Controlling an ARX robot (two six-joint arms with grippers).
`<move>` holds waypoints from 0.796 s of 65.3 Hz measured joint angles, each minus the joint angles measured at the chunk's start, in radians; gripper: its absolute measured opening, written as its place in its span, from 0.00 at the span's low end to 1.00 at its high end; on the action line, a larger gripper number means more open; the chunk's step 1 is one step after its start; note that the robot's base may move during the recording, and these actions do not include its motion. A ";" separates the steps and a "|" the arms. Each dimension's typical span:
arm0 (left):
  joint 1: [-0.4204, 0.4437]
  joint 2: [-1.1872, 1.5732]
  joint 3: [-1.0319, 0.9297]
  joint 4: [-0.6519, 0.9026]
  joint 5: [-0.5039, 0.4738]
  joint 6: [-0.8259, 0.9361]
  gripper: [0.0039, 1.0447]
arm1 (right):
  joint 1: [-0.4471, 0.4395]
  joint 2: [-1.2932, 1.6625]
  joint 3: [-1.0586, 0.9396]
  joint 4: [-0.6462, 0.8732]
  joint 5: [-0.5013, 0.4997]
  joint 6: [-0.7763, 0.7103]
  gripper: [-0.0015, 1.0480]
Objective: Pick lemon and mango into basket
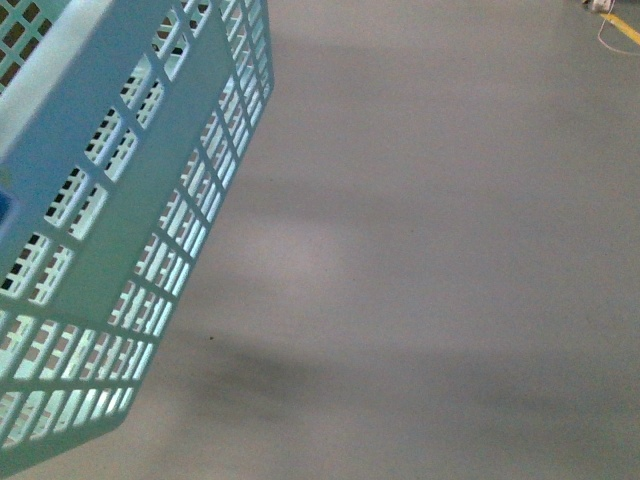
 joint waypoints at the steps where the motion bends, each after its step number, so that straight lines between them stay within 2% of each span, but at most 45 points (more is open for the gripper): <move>1: 0.000 0.000 0.000 0.000 0.000 0.000 0.26 | 0.000 0.000 0.000 0.000 0.000 0.000 0.92; 52: 0.000 0.002 0.000 -0.004 -0.001 0.000 0.26 | 0.000 0.000 0.000 0.000 0.000 0.000 0.92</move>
